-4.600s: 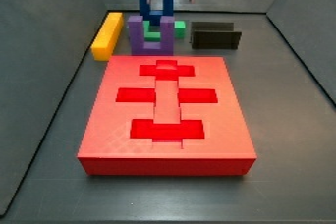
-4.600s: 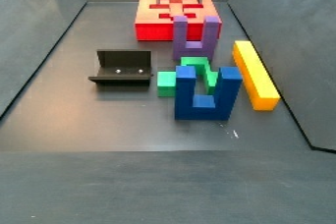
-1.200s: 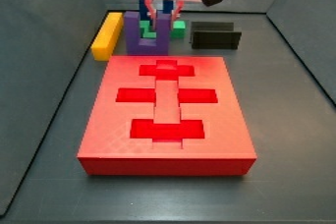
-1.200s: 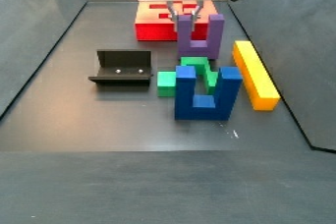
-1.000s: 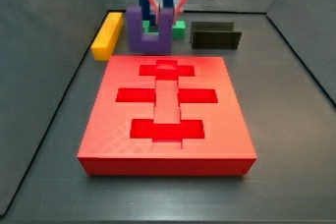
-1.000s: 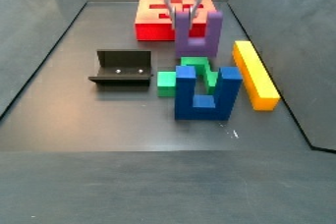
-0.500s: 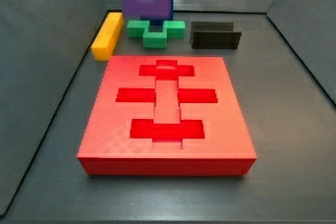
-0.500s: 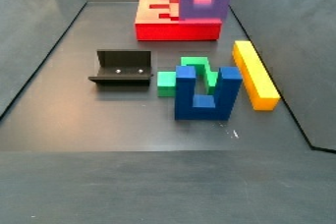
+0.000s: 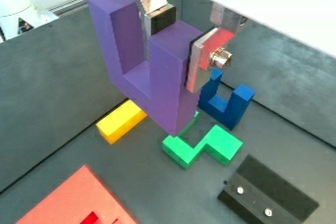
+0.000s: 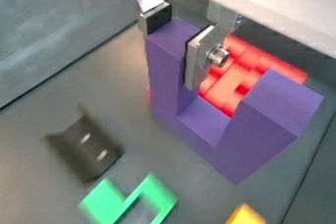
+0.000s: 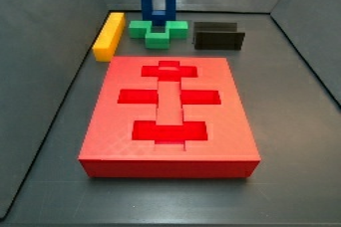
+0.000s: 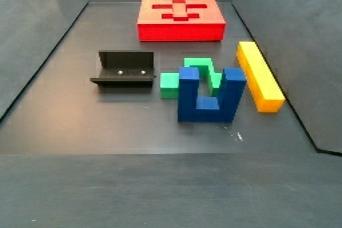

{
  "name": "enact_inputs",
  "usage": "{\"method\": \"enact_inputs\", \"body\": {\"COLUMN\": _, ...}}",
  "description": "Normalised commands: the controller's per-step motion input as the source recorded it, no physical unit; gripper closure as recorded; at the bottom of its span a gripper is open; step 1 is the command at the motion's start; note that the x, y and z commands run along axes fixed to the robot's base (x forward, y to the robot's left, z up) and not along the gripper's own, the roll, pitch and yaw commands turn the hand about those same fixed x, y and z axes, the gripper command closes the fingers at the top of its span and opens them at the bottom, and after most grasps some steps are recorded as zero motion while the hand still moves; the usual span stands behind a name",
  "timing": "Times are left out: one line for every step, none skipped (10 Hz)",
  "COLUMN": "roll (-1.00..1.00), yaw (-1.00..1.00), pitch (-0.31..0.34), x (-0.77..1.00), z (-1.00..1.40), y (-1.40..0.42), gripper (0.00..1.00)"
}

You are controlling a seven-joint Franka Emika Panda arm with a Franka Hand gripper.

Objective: Pick up the purple object. Move up. Move to above the board. Insert the purple object.
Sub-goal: Move to above the board, then insert the purple object.

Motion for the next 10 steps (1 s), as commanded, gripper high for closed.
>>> {"method": "enact_inputs", "body": {"roll": -0.01, "yaw": 0.05, "pitch": 0.131, "x": 0.02, "z": 0.30, "y": -1.40, "gripper": 1.00}}
{"method": "enact_inputs", "body": {"roll": 0.04, "yaw": 0.05, "pitch": 0.123, "x": 0.03, "z": 0.31, "y": -1.40, "gripper": 1.00}}
{"method": "enact_inputs", "body": {"roll": -0.01, "yaw": 0.02, "pitch": 0.121, "x": 0.07, "z": 0.32, "y": -1.40, "gripper": 1.00}}
{"method": "enact_inputs", "body": {"roll": 0.01, "yaw": 0.02, "pitch": 0.127, "x": 0.09, "z": 0.31, "y": -1.40, "gripper": 1.00}}
{"method": "enact_inputs", "body": {"roll": 0.02, "yaw": 0.01, "pitch": 0.142, "x": 0.10, "z": 0.16, "y": -0.70, "gripper": 1.00}}
{"method": "enact_inputs", "body": {"roll": 0.02, "yaw": 0.01, "pitch": 0.146, "x": 0.11, "z": 0.08, "y": -0.34, "gripper": 1.00}}
{"method": "enact_inputs", "body": {"roll": 0.10, "yaw": 0.00, "pitch": 0.000, "x": 0.04, "z": -0.24, "y": -0.26, "gripper": 1.00}}
{"method": "enact_inputs", "body": {"roll": 0.11, "yaw": 0.00, "pitch": 0.000, "x": 0.05, "z": -0.24, "y": -0.27, "gripper": 1.00}}
{"method": "enact_inputs", "body": {"roll": 0.11, "yaw": 0.00, "pitch": 0.000, "x": 0.03, "z": -0.26, "y": -0.27, "gripper": 1.00}}
{"method": "enact_inputs", "body": {"roll": 0.11, "yaw": 0.00, "pitch": 0.000, "x": 0.05, "z": -0.26, "y": -0.28, "gripper": 1.00}}
